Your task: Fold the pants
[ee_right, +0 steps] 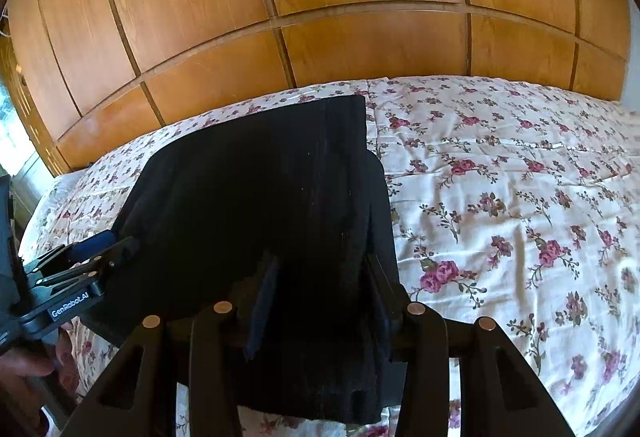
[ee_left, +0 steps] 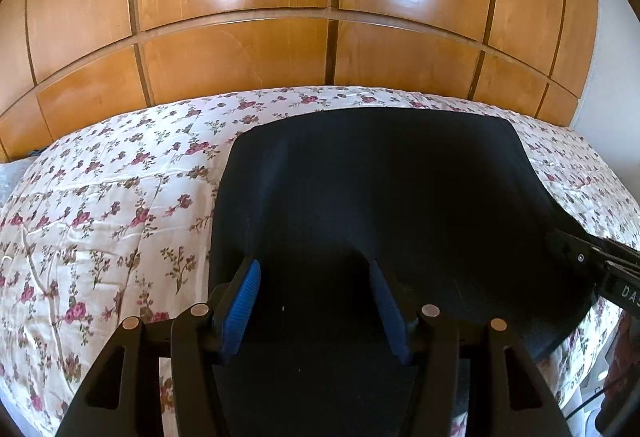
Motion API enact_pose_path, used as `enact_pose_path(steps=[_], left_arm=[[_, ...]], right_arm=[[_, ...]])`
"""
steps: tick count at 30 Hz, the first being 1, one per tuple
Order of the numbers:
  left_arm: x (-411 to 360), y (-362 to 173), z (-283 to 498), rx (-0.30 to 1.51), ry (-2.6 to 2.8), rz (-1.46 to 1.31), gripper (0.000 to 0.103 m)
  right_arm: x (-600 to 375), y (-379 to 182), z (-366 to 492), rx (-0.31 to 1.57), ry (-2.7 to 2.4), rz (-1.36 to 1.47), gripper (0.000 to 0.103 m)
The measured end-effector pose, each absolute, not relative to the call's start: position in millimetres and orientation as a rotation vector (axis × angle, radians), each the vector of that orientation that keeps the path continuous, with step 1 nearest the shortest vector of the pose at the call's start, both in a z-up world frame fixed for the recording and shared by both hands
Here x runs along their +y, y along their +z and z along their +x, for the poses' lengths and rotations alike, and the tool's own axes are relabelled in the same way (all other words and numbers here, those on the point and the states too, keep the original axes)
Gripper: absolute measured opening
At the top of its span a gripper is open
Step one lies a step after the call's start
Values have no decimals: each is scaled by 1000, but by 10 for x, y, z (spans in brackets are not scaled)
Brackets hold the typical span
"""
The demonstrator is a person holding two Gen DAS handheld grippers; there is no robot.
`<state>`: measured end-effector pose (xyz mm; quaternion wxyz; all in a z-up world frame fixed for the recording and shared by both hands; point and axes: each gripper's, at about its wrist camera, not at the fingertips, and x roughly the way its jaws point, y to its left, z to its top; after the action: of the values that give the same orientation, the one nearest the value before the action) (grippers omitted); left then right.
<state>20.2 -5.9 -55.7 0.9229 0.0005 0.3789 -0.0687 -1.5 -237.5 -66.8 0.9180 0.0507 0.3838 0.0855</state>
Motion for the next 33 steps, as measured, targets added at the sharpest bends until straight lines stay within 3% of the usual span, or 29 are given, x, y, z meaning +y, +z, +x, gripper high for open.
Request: enact_pose_path(steps=[11,17,28,33], left_arm=[[107,-467,-29,781,-181,-65,58],[482,-465,-43,781,-169,-155,62],[927,-752,405,940,-335,-470,65],[899,-905,549,1014,-449,-569,66]], right_arm=[[-2419,-636,-96,810,199,119,46],[-2508,-598,-153,809,228,151,55],[-2712,-751,107,884,293,275,75],[-2889,-930,303,955,369,452,77]])
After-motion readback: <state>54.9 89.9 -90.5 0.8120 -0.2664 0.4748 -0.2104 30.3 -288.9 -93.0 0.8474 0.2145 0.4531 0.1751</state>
